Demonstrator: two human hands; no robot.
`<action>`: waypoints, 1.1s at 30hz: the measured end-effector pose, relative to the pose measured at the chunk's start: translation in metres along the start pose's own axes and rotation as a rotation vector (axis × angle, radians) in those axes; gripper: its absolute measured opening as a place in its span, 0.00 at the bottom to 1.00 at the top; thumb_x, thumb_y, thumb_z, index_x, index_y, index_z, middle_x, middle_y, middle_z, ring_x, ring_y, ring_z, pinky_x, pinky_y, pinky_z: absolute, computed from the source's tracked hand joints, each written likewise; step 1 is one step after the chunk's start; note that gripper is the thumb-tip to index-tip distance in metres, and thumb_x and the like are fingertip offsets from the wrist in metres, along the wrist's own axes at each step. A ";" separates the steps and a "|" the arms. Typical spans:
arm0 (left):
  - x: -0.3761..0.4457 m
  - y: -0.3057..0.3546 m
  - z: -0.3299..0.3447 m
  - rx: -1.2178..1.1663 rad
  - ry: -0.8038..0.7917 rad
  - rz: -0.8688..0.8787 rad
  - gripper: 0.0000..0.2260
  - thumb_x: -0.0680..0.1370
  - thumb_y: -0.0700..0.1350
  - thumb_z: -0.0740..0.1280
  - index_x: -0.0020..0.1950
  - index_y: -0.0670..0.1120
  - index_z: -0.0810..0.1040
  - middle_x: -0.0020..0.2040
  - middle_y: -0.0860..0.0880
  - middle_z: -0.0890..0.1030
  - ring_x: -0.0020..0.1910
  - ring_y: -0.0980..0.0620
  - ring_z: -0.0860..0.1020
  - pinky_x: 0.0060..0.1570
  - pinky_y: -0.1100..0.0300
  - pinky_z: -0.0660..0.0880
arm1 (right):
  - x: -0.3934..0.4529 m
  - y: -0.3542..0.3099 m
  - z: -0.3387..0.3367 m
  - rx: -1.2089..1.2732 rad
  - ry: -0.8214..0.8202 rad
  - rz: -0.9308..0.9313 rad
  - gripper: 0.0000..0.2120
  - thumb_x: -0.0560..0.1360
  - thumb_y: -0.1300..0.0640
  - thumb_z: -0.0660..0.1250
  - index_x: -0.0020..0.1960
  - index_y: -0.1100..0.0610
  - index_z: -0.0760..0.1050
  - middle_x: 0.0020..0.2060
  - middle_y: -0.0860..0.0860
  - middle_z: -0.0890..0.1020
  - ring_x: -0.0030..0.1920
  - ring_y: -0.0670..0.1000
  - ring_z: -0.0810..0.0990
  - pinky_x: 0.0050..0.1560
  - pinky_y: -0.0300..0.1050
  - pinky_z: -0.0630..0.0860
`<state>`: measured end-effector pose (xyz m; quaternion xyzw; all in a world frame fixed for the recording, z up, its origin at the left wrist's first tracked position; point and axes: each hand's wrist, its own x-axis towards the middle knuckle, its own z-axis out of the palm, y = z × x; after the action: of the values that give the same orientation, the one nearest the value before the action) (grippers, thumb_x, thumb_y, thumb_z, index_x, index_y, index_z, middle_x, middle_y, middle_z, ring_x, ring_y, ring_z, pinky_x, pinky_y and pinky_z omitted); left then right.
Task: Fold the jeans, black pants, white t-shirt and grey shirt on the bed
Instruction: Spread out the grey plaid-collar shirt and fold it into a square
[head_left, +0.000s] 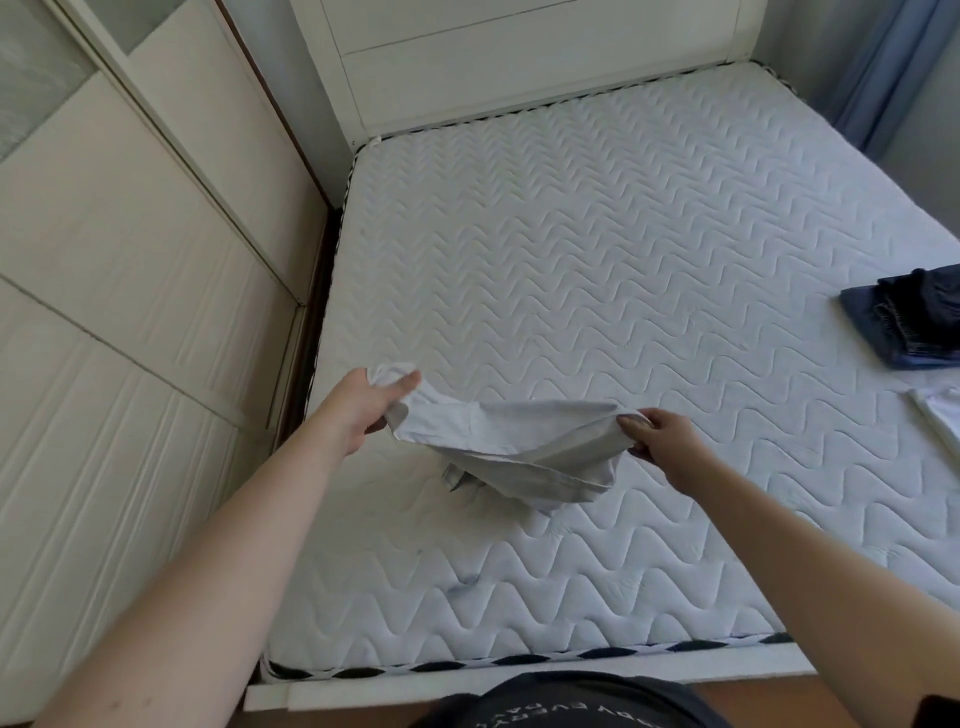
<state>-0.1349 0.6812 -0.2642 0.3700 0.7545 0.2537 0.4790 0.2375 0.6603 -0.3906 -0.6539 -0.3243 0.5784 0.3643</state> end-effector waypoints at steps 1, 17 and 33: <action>-0.001 -0.009 -0.006 0.049 -0.088 -0.004 0.33 0.64 0.57 0.79 0.62 0.44 0.75 0.56 0.45 0.81 0.44 0.51 0.78 0.37 0.60 0.74 | -0.004 -0.003 -0.002 -0.029 -0.014 -0.017 0.08 0.76 0.63 0.70 0.53 0.64 0.78 0.41 0.58 0.80 0.39 0.52 0.78 0.40 0.38 0.81; -0.042 -0.160 -0.064 0.588 -0.009 0.229 0.20 0.64 0.64 0.76 0.36 0.48 0.80 0.32 0.52 0.80 0.34 0.53 0.77 0.31 0.60 0.67 | -0.108 0.011 0.015 -1.020 0.270 -0.159 0.23 0.80 0.47 0.58 0.30 0.57 0.72 0.28 0.53 0.76 0.33 0.56 0.76 0.30 0.44 0.67; -0.090 -0.234 -0.043 0.538 0.026 0.433 0.13 0.82 0.48 0.60 0.38 0.46 0.69 0.35 0.49 0.73 0.41 0.43 0.75 0.35 0.54 0.63 | -0.193 0.088 0.065 -0.817 0.076 -0.148 0.09 0.79 0.60 0.60 0.44 0.56 0.78 0.36 0.52 0.79 0.40 0.56 0.78 0.38 0.46 0.71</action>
<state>-0.2237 0.4676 -0.3708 0.6314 0.7044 0.1463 0.2896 0.1502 0.4577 -0.3697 -0.7407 -0.5595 0.3497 0.1271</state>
